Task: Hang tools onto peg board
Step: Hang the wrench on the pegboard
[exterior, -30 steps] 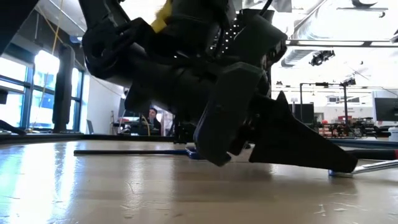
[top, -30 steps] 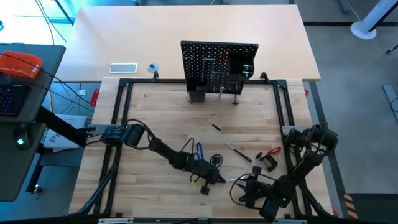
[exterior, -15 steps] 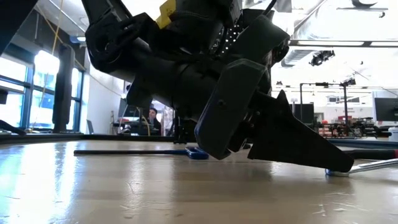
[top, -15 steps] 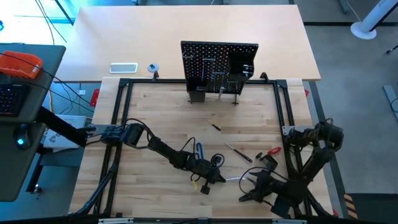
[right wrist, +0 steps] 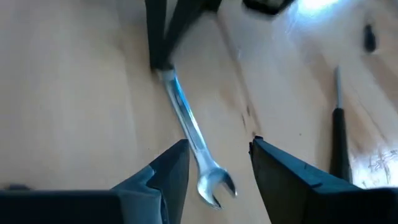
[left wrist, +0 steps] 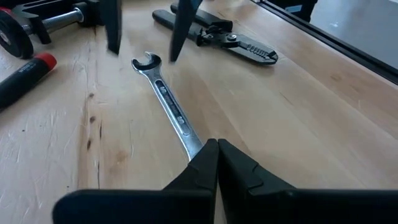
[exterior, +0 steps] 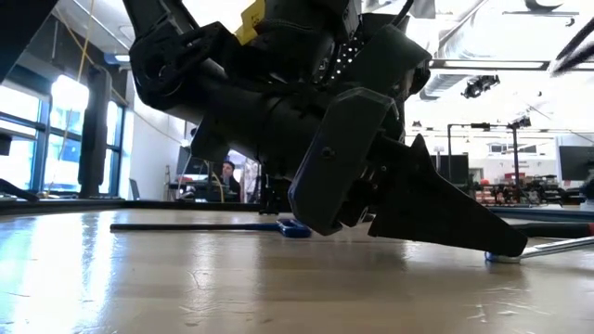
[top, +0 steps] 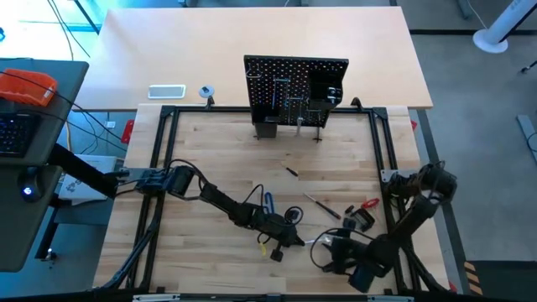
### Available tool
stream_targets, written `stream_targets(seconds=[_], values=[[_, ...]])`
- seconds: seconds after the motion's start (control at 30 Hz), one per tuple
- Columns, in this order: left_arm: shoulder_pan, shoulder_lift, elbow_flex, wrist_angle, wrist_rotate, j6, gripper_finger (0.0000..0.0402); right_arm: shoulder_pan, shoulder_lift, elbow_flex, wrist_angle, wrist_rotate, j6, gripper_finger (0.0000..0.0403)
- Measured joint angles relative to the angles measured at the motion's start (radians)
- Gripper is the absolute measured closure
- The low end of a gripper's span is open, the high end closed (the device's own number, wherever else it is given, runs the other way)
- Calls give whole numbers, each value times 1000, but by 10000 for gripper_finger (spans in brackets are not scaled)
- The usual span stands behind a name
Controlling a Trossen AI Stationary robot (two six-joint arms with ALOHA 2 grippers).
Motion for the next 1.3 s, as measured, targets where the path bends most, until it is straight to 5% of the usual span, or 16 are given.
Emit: stream_targets(seconds=[0.17, 0.67, 1.0, 1.3], values=[[0, 0, -1, 2, 0, 0, 401, -90, -2, -3, 7, -221, -143, 234], [0, 0, -1, 3, 6, 6, 401, -204, -5, 0, 32, -393, -341, 237], [3, 0, -1, 3, 2, 8, 401, -285, -12, 0, 49, -565, -480, 379], [4, 0, -2, 2, 5, 8, 401, -304, -24, 9, 42, -580, -487, 379]])
